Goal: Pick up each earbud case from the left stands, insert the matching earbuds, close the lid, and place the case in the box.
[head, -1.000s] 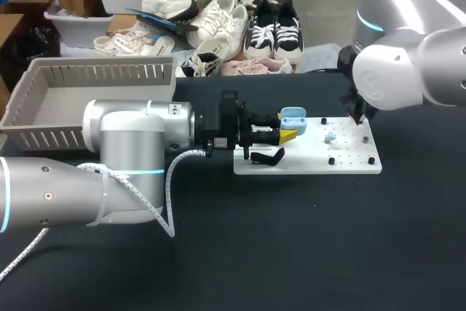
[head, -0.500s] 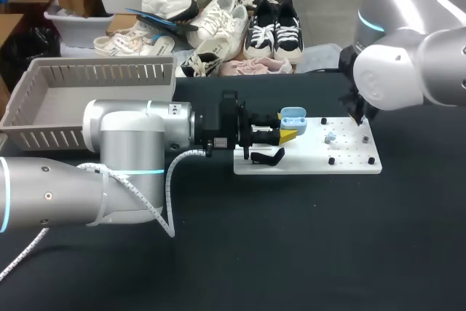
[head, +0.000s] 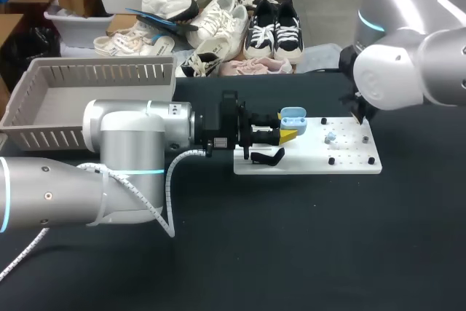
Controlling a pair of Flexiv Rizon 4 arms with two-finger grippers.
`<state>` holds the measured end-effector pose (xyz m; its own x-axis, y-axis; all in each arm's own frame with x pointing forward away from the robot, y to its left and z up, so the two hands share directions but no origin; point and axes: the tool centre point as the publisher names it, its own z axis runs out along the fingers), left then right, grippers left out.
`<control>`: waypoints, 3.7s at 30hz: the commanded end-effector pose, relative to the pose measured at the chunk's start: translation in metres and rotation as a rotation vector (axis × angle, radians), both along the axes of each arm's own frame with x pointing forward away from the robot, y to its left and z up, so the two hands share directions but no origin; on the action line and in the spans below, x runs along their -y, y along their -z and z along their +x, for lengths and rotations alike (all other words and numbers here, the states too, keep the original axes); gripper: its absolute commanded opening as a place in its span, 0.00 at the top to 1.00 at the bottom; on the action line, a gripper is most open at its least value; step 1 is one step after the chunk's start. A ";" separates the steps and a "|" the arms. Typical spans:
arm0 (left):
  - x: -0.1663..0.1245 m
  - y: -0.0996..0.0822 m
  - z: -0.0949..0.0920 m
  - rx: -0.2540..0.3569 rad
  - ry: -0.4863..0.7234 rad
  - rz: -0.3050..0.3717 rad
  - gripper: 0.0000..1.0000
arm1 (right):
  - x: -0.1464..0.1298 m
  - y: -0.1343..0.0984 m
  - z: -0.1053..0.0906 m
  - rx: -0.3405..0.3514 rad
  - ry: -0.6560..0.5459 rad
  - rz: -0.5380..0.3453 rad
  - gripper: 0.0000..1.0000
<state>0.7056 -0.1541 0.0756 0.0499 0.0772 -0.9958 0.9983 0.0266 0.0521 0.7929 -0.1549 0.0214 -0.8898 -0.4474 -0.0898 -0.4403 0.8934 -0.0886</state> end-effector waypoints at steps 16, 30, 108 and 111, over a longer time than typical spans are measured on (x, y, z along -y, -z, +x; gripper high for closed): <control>0.000 0.001 0.000 0.001 -0.001 -0.002 1.00 | -0.002 -0.037 -0.025 0.035 0.010 -0.007 1.00; 0.000 0.001 0.000 0.001 -0.001 -0.002 1.00 | -0.005 -0.049 -0.040 0.037 -0.007 0.018 1.00; 0.000 0.001 0.000 0.001 -0.001 -0.002 1.00 | -0.140 -0.140 -0.118 -0.020 0.988 0.118 1.00; 0.000 0.001 0.000 0.001 -0.001 -0.002 1.00 | -0.144 -0.137 -0.115 -0.024 0.991 0.122 1.00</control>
